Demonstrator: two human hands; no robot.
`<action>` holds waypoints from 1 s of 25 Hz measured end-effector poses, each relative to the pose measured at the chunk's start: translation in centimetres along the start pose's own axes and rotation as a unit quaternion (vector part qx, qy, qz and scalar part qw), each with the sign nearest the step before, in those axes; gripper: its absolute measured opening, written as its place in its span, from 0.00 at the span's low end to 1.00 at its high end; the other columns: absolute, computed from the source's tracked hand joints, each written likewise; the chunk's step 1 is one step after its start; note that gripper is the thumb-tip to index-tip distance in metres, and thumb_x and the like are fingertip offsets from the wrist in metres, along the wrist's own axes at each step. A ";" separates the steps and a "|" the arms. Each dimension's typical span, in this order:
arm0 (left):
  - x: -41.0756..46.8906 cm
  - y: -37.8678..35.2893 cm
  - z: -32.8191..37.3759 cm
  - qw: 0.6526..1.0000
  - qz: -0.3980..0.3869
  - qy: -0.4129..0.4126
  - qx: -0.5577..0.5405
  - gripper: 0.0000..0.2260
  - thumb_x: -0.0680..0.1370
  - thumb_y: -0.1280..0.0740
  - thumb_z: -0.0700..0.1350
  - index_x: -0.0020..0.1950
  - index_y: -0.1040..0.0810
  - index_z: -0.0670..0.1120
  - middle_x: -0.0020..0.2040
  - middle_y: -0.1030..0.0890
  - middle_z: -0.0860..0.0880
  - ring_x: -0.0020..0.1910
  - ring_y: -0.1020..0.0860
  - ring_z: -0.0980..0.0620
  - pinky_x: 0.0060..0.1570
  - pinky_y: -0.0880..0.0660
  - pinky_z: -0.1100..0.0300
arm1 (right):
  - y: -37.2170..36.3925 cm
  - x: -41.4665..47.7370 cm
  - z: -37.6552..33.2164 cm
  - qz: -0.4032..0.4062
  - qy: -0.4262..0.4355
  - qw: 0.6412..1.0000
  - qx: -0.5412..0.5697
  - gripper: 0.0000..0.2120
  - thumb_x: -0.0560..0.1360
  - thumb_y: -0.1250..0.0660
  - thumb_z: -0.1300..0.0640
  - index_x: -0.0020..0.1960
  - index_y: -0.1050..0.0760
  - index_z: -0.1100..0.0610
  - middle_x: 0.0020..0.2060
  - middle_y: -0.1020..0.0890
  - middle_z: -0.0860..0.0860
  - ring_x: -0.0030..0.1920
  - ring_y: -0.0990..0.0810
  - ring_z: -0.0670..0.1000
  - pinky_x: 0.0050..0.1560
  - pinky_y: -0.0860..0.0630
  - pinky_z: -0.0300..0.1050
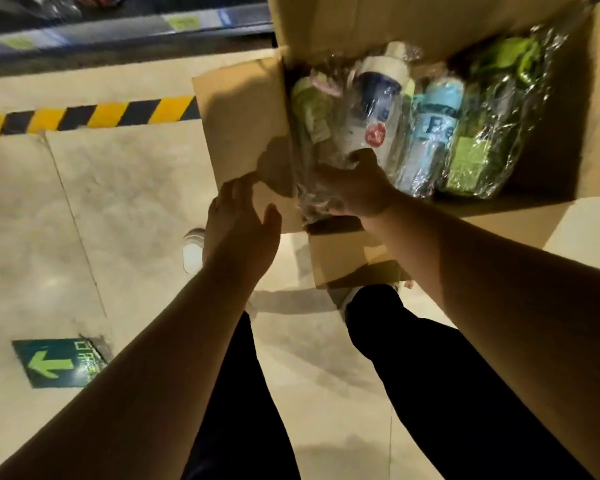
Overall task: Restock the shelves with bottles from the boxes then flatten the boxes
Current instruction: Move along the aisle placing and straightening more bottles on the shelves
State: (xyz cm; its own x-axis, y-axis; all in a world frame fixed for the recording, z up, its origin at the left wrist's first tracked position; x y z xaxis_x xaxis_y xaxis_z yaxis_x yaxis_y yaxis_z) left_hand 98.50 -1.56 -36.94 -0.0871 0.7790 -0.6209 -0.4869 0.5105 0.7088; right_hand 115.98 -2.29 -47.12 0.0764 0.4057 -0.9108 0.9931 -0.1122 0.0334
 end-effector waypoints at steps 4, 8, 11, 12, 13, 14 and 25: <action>2.3 -0.4 2.2 0.962 -0.055 0.146 -0.224 0.18 0.83 0.39 0.56 0.68 0.27 0.48 0.59 0.20 0.48 0.58 0.22 0.46 0.56 0.26 0.57 | 2.3 -4.7 -0.6 -0.047 -0.018 0.997 0.056 0.36 0.68 0.23 0.49 0.71 0.35 0.56 0.66 0.27 0.55 0.55 0.20 0.57 0.43 0.16 0.52; 1.0 -3.9 4.7 0.842 -0.218 0.245 -0.429 0.19 0.75 0.30 0.64 0.41 0.19 0.48 0.39 0.19 0.47 0.39 0.20 0.47 0.45 0.23 0.52 | 3.2 -10.3 0.6 -0.070 0.059 0.996 0.018 0.31 0.66 0.21 0.46 0.64 0.30 0.50 0.60 0.20 0.53 0.57 0.18 0.56 0.54 0.19 0.60; 1.1 -4.5 4.8 0.822 -0.224 0.194 -0.486 0.26 0.66 0.21 0.59 0.56 0.18 0.43 0.48 0.15 0.44 0.50 0.16 0.38 0.56 0.21 0.40 | 3.1 -11.4 0.8 -0.098 0.076 0.992 -0.005 0.25 0.72 0.27 0.45 0.64 0.28 0.52 0.56 0.19 0.50 0.57 0.20 0.50 0.54 0.21 0.46; 1.6 -3.8 4.0 0.845 -0.181 0.178 -0.471 0.26 0.67 0.21 0.57 0.58 0.19 0.44 0.46 0.16 0.46 0.48 0.16 0.39 0.55 0.20 0.39 | 3.5 -10.9 0.6 -0.087 0.071 0.994 -0.012 0.19 0.77 0.32 0.45 0.63 0.28 0.52 0.52 0.19 0.49 0.53 0.21 0.49 0.51 0.23 0.42; 2.2 -3.0 2.9 0.876 -0.132 0.168 -0.433 0.25 0.69 0.22 0.55 0.60 0.20 0.44 0.43 0.18 0.48 0.42 0.17 0.44 0.48 0.17 0.46 | 4.3 -9.7 0.4 -0.053 0.066 0.996 -0.024 0.18 0.79 0.36 0.44 0.64 0.30 0.52 0.50 0.20 0.48 0.51 0.21 0.49 0.50 0.24 0.42; 2.5 -2.2 2.0 0.898 -0.091 0.160 -0.398 0.26 0.70 0.22 0.53 0.62 0.23 0.44 0.42 0.20 0.49 0.38 0.20 0.50 0.40 0.19 0.55 | 5.5 -7.8 0.4 0.002 0.061 0.997 -0.042 0.23 0.78 0.35 0.41 0.68 0.32 0.53 0.52 0.20 0.50 0.51 0.21 0.50 0.51 0.23 0.45; 6.0 -0.9 -6.0 0.905 -0.051 0.187 -0.378 0.44 0.56 0.22 0.66 0.68 0.29 0.52 0.51 0.17 0.49 0.45 0.19 0.52 0.38 0.26 0.55 | 4.2 5.7 2.0 0.195 0.027 0.979 -0.059 0.50 0.66 0.20 0.55 0.77 0.49 0.53 0.55 0.25 0.48 0.54 0.24 0.51 0.43 0.21 0.41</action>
State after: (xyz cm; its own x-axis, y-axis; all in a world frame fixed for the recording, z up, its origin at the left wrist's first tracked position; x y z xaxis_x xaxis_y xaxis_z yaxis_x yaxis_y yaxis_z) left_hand 93.23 0.47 -43.27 -0.2273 0.4925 -0.8401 -0.9524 0.0674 0.2972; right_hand 120.38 -2.26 -52.95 0.4533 0.4007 -0.7962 0.8904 -0.1634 0.4248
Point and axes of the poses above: each hand's wrist, its own x-axis towards the middle knuckle, its own y-axis out of the back of the hand, z = x × y, the point moved 8 cm from there along x, towards the middle knuckle
